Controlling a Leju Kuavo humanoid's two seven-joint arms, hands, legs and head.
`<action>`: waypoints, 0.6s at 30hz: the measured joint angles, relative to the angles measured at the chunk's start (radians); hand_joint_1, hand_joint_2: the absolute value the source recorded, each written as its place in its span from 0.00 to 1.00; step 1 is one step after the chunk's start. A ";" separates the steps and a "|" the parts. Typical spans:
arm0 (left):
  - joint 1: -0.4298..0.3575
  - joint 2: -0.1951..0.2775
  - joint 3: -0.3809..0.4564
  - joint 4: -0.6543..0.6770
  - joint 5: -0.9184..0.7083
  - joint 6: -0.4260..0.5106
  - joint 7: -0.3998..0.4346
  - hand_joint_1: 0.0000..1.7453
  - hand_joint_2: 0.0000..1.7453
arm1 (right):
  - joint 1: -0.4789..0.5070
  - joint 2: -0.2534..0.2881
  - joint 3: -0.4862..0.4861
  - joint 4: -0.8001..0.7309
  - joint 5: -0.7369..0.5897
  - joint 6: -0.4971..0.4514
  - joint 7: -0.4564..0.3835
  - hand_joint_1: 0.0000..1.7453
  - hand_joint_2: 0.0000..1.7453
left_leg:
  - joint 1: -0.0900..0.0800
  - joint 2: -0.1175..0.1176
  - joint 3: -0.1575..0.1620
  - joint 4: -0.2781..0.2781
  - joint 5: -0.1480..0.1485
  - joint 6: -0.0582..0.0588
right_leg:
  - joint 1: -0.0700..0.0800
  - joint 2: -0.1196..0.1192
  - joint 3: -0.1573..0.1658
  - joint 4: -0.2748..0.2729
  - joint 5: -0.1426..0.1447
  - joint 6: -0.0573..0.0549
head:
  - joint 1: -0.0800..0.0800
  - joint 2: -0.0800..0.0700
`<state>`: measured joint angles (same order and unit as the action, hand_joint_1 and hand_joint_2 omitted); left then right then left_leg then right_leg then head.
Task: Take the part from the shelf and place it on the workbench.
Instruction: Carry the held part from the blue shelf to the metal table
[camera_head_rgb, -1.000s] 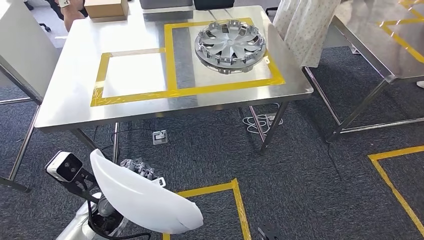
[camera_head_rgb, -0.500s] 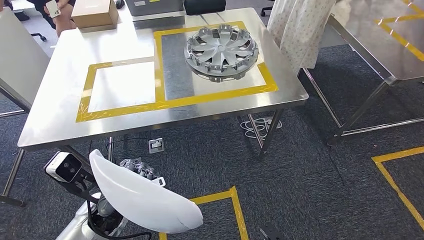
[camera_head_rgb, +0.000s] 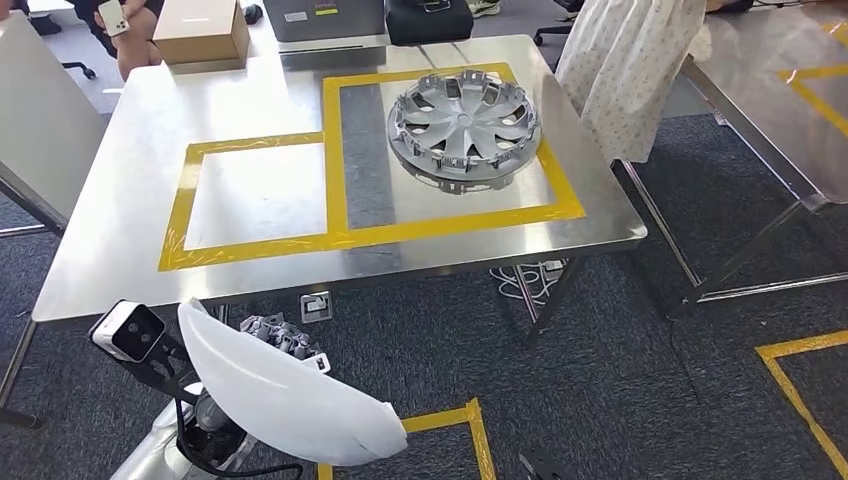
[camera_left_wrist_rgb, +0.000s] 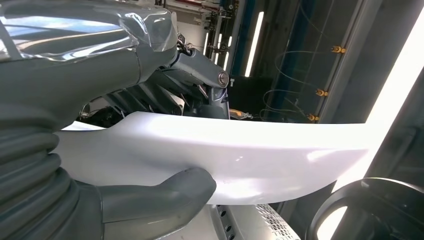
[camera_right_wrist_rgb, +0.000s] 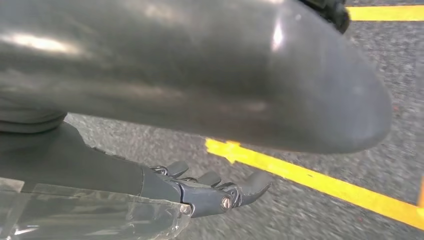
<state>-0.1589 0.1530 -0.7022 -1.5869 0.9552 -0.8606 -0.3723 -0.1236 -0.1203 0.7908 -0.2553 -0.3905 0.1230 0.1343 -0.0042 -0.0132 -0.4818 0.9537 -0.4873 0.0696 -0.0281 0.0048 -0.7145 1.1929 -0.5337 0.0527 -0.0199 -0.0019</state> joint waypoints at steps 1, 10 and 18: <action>0.000 0.000 0.000 0.001 0.000 0.000 0.000 1.00 1.00 | 0.001 -0.001 0.000 0.000 0.000 0.000 0.000 0.00 0.00 | 0.000 0.000 0.016 0.000 -0.015 -0.006 | -0.002 -0.003 0.012 -0.071 0.052 0.016 | 0.001 0.000; -0.014 0.000 -0.001 0.002 0.001 0.001 -0.002 1.00 1.00 | -0.005 -0.002 -0.002 0.002 0.001 0.006 0.000 0.00 0.00 | 0.007 0.006 -0.053 0.200 -0.086 -0.052 | -0.002 -0.003 0.092 -0.196 0.127 -0.050 | -0.006 0.000; -0.010 0.009 -0.006 0.003 0.002 0.003 -0.005 1.00 1.00 | 0.005 0.000 -0.007 0.002 0.001 0.006 -0.003 0.00 0.00 | 0.005 0.005 -0.181 0.090 0.050 -0.034 | 0.007 0.014 0.195 -0.196 0.042 -0.040 | -0.005 0.000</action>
<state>-0.1689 0.1624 -0.7077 -1.5838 0.9570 -0.8579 -0.3775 -0.1185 -0.1207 0.7835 -0.2537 -0.3899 0.1294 0.1313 0.0011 -0.0086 -0.6626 1.0433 -0.4370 0.0360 -0.0206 0.0192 -0.5197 0.9972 -0.4921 0.0124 -0.0246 -0.0019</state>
